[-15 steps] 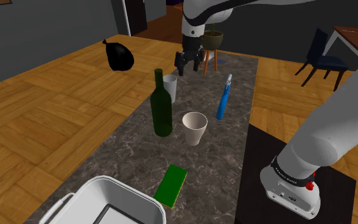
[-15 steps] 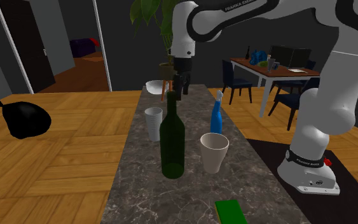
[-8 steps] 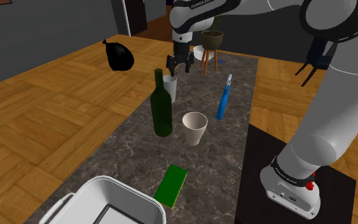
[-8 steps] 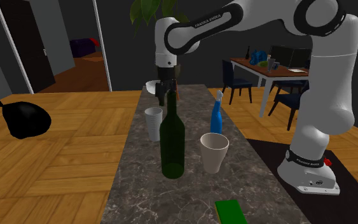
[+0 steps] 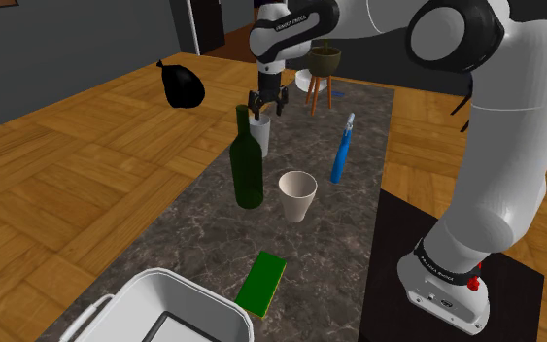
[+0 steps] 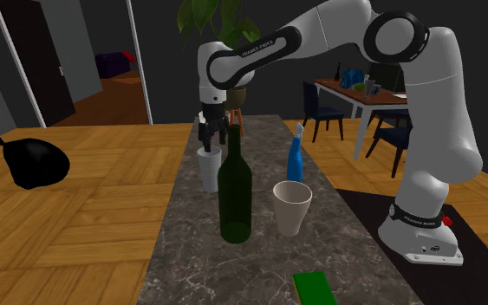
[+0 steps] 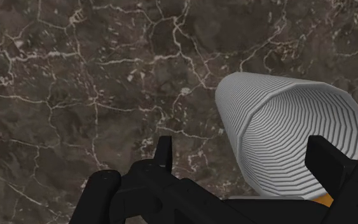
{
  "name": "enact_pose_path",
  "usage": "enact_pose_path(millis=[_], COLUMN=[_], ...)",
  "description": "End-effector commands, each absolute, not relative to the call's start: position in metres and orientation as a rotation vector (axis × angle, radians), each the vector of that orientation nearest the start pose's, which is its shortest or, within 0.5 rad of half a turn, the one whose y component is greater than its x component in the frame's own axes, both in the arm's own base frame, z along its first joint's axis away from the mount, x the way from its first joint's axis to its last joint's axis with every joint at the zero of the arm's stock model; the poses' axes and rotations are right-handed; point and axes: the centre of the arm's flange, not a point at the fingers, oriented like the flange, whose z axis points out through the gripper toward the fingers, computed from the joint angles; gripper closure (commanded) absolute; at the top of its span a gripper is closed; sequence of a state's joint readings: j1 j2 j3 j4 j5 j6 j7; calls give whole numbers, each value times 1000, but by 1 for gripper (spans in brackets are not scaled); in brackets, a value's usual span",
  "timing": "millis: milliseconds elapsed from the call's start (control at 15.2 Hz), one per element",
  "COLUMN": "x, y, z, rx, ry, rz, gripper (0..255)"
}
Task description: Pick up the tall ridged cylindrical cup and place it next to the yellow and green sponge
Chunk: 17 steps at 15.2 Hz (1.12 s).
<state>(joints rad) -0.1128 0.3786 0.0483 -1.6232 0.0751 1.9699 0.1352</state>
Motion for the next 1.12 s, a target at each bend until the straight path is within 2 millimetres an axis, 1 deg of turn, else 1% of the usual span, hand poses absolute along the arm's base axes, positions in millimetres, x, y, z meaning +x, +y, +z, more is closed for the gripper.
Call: enact_pose_path(millis=[0,132,198,726,792,1056], x=[660,660,660,660,660,660], y=[-39,-38,-37,-37,-37,-37], z=[391,381,373,373,373,373], rx=[-3035,-3035,-3035,-3035,-3035,-3035], ry=[357,357,357,357,357,357], rz=[52,52,52,52,52,52], gripper=[0,0,0,0,255,255])
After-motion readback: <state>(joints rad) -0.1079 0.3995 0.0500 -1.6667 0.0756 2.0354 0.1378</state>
